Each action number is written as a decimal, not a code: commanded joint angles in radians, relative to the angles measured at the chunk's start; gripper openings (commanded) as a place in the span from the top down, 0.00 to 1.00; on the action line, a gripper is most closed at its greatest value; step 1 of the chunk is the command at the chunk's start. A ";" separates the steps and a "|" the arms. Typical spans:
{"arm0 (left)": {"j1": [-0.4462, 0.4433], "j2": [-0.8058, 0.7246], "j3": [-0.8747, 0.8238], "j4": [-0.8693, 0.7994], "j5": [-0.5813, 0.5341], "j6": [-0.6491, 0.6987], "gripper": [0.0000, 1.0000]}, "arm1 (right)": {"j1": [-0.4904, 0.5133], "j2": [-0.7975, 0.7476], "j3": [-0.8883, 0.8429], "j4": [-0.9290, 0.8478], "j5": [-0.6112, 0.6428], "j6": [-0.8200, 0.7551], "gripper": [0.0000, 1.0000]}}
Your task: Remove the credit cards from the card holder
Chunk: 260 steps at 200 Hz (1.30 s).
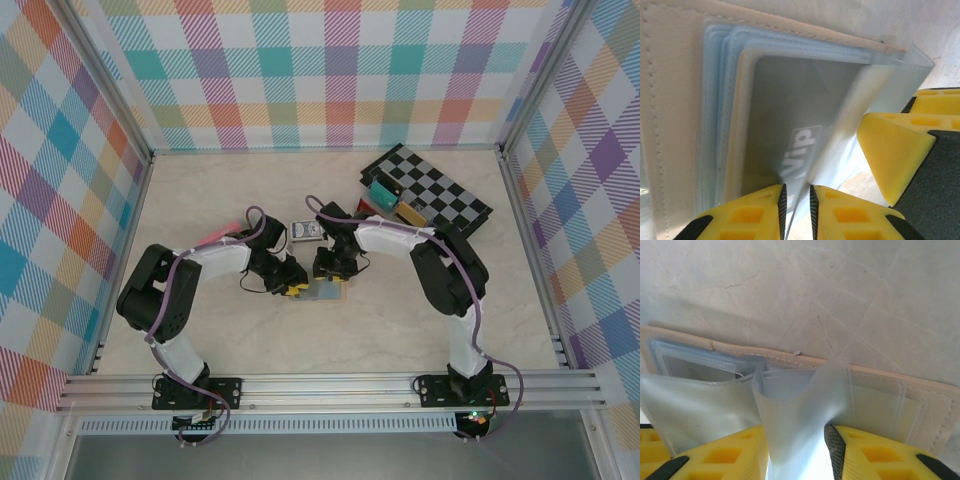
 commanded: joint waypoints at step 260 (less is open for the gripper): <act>-0.138 0.002 0.149 0.063 -0.082 -0.107 0.42 | -0.139 -0.577 -0.352 0.225 0.124 0.041 0.33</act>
